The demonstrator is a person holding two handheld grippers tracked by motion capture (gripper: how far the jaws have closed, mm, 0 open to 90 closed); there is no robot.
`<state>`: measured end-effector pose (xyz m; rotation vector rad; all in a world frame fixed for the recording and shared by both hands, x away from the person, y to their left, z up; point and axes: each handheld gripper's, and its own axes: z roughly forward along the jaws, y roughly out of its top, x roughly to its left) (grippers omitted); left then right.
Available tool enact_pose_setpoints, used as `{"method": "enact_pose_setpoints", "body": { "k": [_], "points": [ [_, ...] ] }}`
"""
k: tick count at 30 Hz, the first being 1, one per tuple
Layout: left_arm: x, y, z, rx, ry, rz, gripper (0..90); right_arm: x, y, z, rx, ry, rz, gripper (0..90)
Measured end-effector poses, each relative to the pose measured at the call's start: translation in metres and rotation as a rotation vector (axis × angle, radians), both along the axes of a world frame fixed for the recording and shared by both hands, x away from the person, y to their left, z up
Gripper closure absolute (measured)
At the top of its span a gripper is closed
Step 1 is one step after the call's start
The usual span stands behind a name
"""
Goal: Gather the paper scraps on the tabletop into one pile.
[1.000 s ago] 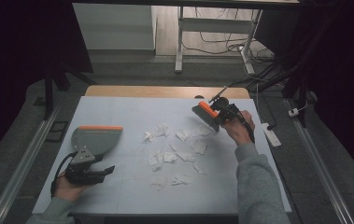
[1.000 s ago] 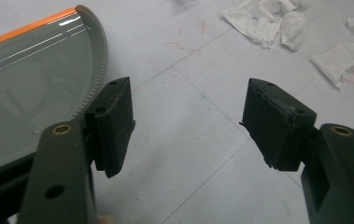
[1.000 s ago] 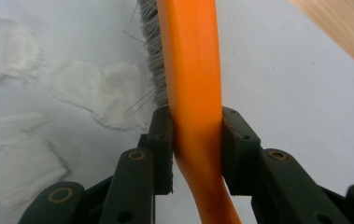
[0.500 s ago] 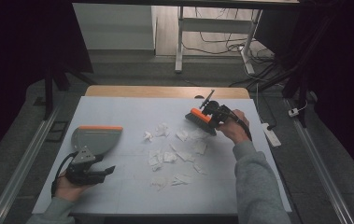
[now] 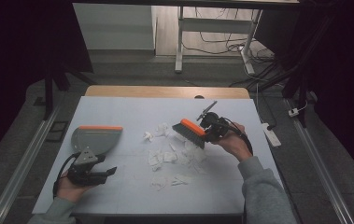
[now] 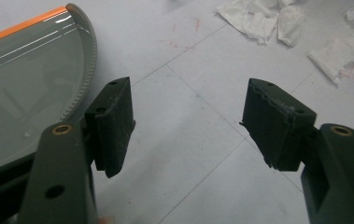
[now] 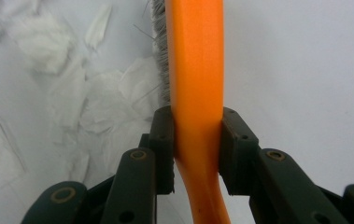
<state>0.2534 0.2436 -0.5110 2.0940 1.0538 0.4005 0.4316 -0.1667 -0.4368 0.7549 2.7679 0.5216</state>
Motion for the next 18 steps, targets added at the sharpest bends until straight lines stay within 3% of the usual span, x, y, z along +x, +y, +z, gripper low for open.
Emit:
{"method": "enact_pose_setpoints", "body": {
  "k": [3,7,11,18],
  "points": [
    [0.0,0.0,0.0,-0.002,-0.001,-0.004,34.3,0.003,-0.006,0.011,0.054,-0.04,-0.044,69.4],
    [0.001,0.0,-0.001,-0.004,0.003,-0.005,34.1,0.018,-0.009,0.016,0.057,-0.068,-0.102,69.3],
    [0.001,0.001,-0.001,-0.006,0.003,-0.002,34.0,0.035,0.0,0.011,0.005,-0.083,-0.121,69.4],
    [0.002,0.003,-0.001,-0.01,0.003,0.001,34.1,0.057,0.029,-0.007,-0.121,-0.062,-0.075,69.4]
  ]
}}
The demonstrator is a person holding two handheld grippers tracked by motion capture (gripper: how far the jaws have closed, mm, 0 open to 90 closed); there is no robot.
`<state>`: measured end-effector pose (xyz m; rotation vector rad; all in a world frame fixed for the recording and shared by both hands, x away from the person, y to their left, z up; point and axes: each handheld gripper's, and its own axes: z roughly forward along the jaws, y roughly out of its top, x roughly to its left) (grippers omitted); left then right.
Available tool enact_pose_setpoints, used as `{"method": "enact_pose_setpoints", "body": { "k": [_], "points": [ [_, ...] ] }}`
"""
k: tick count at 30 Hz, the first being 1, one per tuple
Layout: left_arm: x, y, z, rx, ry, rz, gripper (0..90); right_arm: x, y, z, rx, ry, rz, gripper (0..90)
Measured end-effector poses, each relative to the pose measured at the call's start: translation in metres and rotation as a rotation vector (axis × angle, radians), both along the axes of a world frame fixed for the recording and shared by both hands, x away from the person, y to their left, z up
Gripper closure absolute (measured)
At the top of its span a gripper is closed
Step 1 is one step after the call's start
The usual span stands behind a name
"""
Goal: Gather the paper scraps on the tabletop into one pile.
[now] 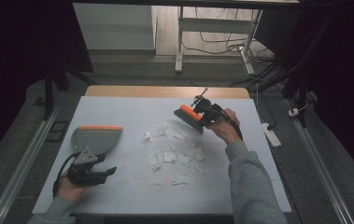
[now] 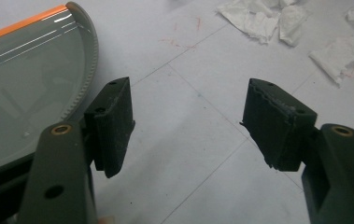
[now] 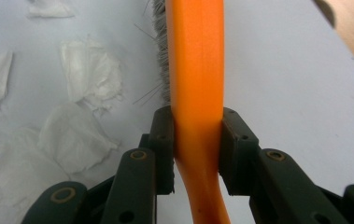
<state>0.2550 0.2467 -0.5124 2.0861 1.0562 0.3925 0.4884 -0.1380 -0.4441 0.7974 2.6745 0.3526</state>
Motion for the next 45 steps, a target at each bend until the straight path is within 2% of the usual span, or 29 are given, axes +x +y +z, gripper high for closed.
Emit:
{"method": "enact_pose_setpoints", "body": {
  "k": [4,6,7,8,13,15,18,23,27,32,38,41,45],
  "points": [
    [0.0,0.002,0.0,-0.003,0.001,0.0,34.1,-0.005,0.015,-0.004,-0.033,0.033,0.062,69.5],
    [0.0,0.002,0.0,-0.002,-0.001,-0.001,34.1,-0.019,0.024,-0.004,-0.081,0.045,0.121,69.6],
    [0.0,0.001,0.0,-0.001,-0.001,-0.001,34.1,-0.019,0.024,-0.004,-0.081,0.045,0.121,69.6],
    [0.0,0.001,0.0,-0.001,0.0,-0.003,34.1,-0.029,0.027,-0.003,-0.085,0.07,0.155,69.6],
    [0.0,0.001,0.001,-0.016,0.002,-0.006,34.1,-0.049,0.027,-0.002,-0.071,0.097,0.223,69.5],
    [0.0,0.001,0.0,-0.017,0.004,-0.004,34.1,-0.056,0.025,0.0,-0.04,0.101,0.236,69.5],
    [0.0,0.001,0.0,-0.017,0.005,-0.002,34.1,-0.058,0.017,0.01,0.021,0.066,0.226,69.5],
    [0.001,0.0,0.0,-0.015,0.008,-0.002,34.1,-0.048,0.008,0.026,0.077,-0.013,0.16,69.4],
    [0.001,0.001,0.0,-0.013,0.007,-0.003,34.1,-0.033,0.011,0.027,0.092,-0.029,0.113,69.4],
    [0.002,0.003,-0.001,-0.021,0.009,0.002,34.2,-0.012,0.022,0.022,0.069,-0.033,0.086,69.4],
    [0.002,0.003,-0.001,-0.023,0.008,-0.004,34.3,0.012,0.039,0.01,0.001,-0.064,0.076,69.5],
    [0.003,0.003,-0.002,-0.025,0.008,-0.005,34.3,0.024,0.044,0.008,0.004,-0.057,0.068,69.5],
    [0.003,0.005,-0.001,-0.029,0.008,-0.001,34.4,0.034,0.055,0.002,-0.036,-0.044,0.099,69.5]
  ]
}}
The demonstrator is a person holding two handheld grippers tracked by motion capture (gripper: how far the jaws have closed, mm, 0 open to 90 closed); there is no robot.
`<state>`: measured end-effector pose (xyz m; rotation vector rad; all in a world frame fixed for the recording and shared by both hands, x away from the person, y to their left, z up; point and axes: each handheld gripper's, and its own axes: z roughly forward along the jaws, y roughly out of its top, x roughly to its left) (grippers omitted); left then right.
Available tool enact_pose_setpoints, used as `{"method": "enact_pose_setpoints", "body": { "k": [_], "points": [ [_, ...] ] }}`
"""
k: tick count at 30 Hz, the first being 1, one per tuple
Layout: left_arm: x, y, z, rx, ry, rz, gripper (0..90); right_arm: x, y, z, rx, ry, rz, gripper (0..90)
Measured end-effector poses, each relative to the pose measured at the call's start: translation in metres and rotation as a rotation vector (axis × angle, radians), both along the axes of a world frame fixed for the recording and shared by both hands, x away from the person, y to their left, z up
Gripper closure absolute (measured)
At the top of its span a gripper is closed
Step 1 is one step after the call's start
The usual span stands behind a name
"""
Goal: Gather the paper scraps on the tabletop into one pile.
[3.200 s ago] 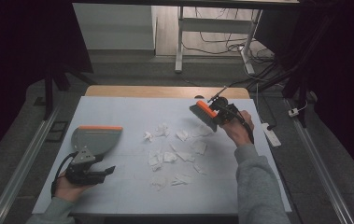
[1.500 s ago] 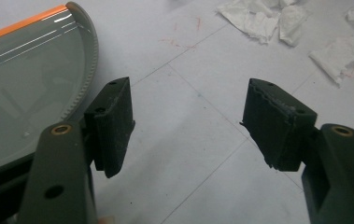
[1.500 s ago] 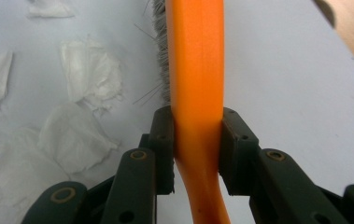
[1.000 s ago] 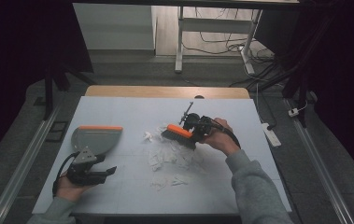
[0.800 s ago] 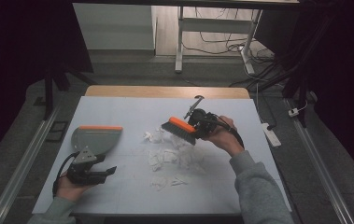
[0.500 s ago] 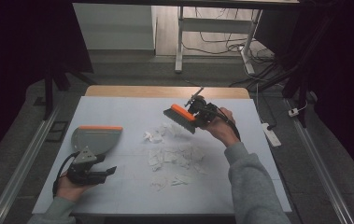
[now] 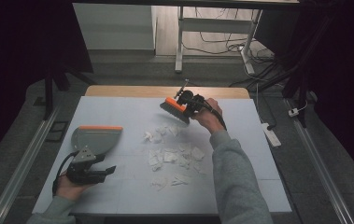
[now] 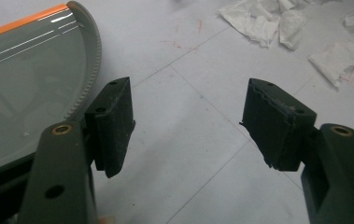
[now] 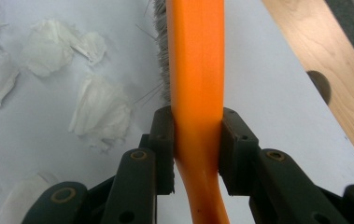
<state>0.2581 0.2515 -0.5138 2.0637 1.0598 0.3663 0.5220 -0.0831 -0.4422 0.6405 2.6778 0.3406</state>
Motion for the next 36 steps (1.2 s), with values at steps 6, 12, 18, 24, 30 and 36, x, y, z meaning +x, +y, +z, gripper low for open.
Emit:
{"method": "enact_pose_setpoints", "body": {
  "k": [6,12,18,24,30,36],
  "points": [
    [0.0,0.0,0.0,0.001,-0.001,0.003,34.4,-0.007,0.02,-0.01,-0.047,0.046,0.065,69.6],
    [-0.001,0.0,0.0,0.005,-0.003,-0.002,34.4,-0.027,0.028,-0.01,-0.106,0.053,0.175,69.7],
    [-0.001,-0.001,0.0,0.01,0.0,-0.003,34.4,-0.055,0.019,-0.01,-0.062,0.093,0.233,69.8],
    [-0.001,-0.003,0.0,0.014,0.002,-0.001,34.4,-0.078,0.005,0.0,0.028,0.129,0.271,69.7],
    [-0.001,-0.003,0.0,0.013,0.003,0.003,34.4,-0.082,-0.014,0.022,0.157,0.075,0.202,69.6],
    [-0.001,-0.003,0.0,0.015,0.004,0.002,34.4,-0.08,-0.022,0.029,0.232,0.056,0.147,69.5]
  ]
}}
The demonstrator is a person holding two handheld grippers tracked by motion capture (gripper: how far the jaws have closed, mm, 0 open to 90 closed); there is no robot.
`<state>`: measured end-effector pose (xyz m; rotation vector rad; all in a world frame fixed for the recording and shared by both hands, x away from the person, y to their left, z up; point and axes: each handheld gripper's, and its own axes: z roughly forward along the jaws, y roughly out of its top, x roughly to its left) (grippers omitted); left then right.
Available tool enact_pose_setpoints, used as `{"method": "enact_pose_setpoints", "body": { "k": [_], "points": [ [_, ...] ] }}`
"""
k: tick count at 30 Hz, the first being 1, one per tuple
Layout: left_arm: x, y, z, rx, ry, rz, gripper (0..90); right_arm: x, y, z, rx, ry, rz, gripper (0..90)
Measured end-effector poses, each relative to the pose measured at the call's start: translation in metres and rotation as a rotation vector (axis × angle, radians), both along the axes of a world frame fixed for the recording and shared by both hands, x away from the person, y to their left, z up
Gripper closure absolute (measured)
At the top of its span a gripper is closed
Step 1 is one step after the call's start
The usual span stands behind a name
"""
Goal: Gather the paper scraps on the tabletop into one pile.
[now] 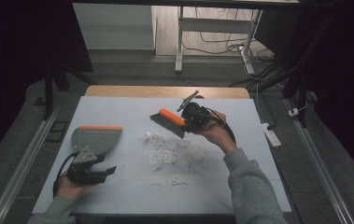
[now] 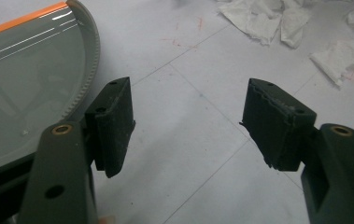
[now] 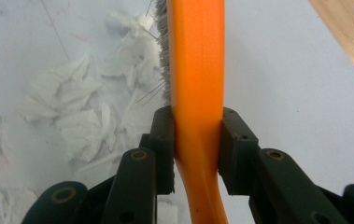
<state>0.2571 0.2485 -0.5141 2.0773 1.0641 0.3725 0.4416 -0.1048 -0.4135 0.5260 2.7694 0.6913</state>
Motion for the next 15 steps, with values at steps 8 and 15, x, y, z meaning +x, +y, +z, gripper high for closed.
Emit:
{"method": "enact_pose_setpoints", "body": {
  "k": [8,15],
  "points": [
    [0.0,0.001,0.0,-0.002,0.0,0.002,34.4,0.0,0.008,-0.001,0.052,0.037,0.0,69.5],
    [0.0,0.0,0.0,0.002,0.0,-0.001,34.3,0.0,0.03,-0.004,0.009,-0.044,0.003,69.5]
  ]
}}
